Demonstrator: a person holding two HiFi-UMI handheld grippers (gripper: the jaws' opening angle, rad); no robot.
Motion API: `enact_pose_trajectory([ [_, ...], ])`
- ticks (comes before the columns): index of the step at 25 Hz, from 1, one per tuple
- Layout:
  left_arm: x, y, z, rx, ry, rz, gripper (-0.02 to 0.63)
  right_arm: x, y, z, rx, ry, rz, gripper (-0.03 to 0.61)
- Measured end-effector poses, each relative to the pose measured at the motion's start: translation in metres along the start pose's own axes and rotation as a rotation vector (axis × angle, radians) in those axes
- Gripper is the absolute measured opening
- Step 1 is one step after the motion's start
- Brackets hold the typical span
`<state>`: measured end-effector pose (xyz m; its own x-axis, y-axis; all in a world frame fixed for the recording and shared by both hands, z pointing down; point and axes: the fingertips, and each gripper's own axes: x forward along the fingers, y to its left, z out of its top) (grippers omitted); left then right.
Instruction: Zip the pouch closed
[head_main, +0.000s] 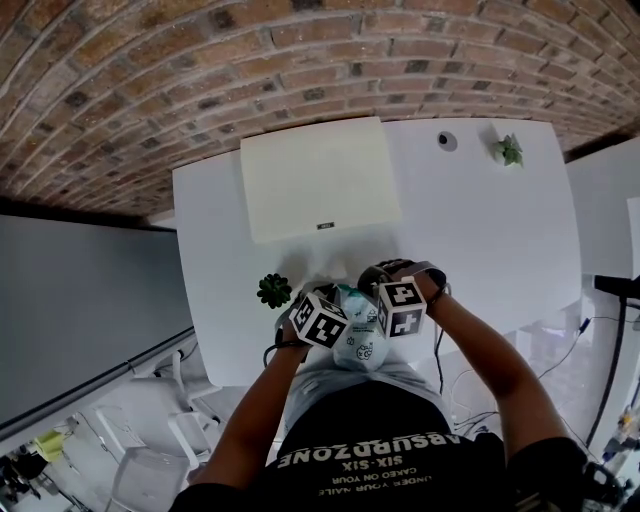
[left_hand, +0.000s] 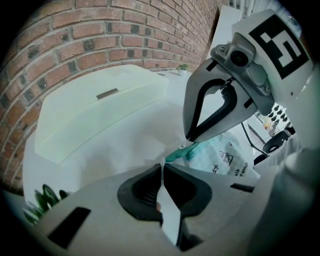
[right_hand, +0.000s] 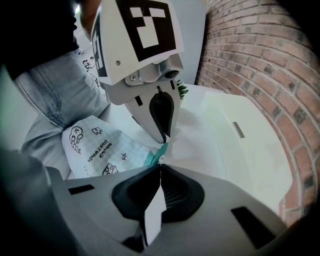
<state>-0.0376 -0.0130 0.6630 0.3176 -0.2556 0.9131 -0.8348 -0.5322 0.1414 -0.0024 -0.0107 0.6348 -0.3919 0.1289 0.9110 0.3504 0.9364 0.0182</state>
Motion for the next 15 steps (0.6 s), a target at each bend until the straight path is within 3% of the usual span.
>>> enact_pose_trajectory([
  [15,0.0003,-0.0005,0.0000,-0.009,0.000,0.008,0.021,-0.0025,0.0054,-0.0090,0.021,-0.011,-0.002,0.002],
])
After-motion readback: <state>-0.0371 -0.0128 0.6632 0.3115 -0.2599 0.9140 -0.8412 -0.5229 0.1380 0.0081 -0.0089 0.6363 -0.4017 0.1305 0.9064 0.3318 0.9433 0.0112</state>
